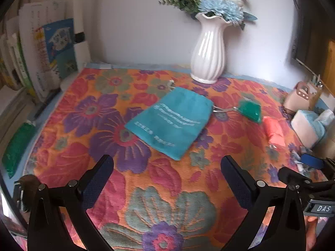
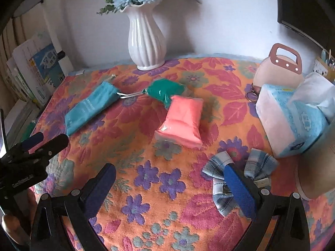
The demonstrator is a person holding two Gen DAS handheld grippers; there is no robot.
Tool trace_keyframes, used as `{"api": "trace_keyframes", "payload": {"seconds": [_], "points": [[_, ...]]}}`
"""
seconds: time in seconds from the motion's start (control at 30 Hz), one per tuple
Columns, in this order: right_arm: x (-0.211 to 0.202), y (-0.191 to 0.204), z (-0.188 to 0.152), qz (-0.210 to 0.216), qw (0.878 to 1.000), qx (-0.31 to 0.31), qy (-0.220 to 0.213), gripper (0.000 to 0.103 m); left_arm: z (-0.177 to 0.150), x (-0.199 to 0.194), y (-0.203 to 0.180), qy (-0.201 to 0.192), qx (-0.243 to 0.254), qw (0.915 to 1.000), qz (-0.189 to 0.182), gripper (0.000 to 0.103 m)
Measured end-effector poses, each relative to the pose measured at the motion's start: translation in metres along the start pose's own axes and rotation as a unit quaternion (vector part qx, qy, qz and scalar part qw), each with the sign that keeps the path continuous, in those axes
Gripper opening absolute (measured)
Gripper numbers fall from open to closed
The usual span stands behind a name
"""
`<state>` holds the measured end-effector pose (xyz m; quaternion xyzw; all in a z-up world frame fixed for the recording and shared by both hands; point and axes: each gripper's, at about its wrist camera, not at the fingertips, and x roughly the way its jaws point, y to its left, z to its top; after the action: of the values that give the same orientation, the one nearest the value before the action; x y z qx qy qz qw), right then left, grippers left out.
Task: Organize soft objects
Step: 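Move both open tools back over the quilt, then grasp the teal drawstring pouch with the left gripper while the right gripper grasps the coral pink packet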
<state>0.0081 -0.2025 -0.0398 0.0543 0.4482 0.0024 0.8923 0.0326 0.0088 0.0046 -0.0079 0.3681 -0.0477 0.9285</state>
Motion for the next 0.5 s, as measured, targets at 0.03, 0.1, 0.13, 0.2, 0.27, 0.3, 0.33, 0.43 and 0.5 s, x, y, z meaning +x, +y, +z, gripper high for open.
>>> {"api": "trace_keyframes", "payload": {"seconds": [0.03, 0.1, 0.13, 0.2, 0.27, 0.3, 0.33, 0.43, 0.5], "points": [[-0.002, 0.000, 0.000, -0.006, 1.000, 0.000, -0.007, 0.103, 0.000, 0.000, -0.001, -0.001, 0.002, 1.0000, 0.006, 0.102], [-0.008, 0.005, 0.000, -0.016, 0.999, -0.004, -0.030, 0.103, 0.000, -0.002, -0.003, -0.005, 0.008, 0.9999, 0.006, 0.102], [-0.011, 0.006, -0.001, -0.018, 0.999, -0.006, -0.038, 0.103, 0.000, -0.002, -0.004, -0.007, 0.011, 0.9999, 0.005, 0.102], [-0.013, 0.009, -0.001, -0.024, 0.999, -0.011, -0.045, 0.103, 0.000, -0.002, -0.005, -0.006, 0.015, 0.9999, 0.005, 0.102], [-0.013, 0.010, -0.001, -0.026, 0.999, -0.013, -0.044, 0.103, 0.000, -0.001, -0.005, -0.003, 0.015, 0.9999, 0.005, 0.102], [-0.013, 0.010, -0.001, -0.028, 0.999, -0.013, -0.043, 0.103, 0.000, -0.001, -0.004, -0.002, 0.014, 0.9999, 0.005, 0.102], [-0.012, 0.010, 0.000, -0.027, 0.999, -0.012, -0.042, 0.103, 0.001, -0.001, -0.003, 0.000, 0.013, 0.9999, 0.004, 0.102], [-0.010, 0.003, 0.004, -0.016, 1.000, 0.006, -0.026, 0.103, 0.006, -0.002, 0.005, 0.023, -0.005, 0.9997, -0.003, 0.102], [-0.006, -0.008, 0.009, 0.015, 0.999, 0.035, 0.000, 0.103, 0.014, -0.009, 0.013, 0.042, -0.021, 0.9986, -0.025, 0.102]]}}
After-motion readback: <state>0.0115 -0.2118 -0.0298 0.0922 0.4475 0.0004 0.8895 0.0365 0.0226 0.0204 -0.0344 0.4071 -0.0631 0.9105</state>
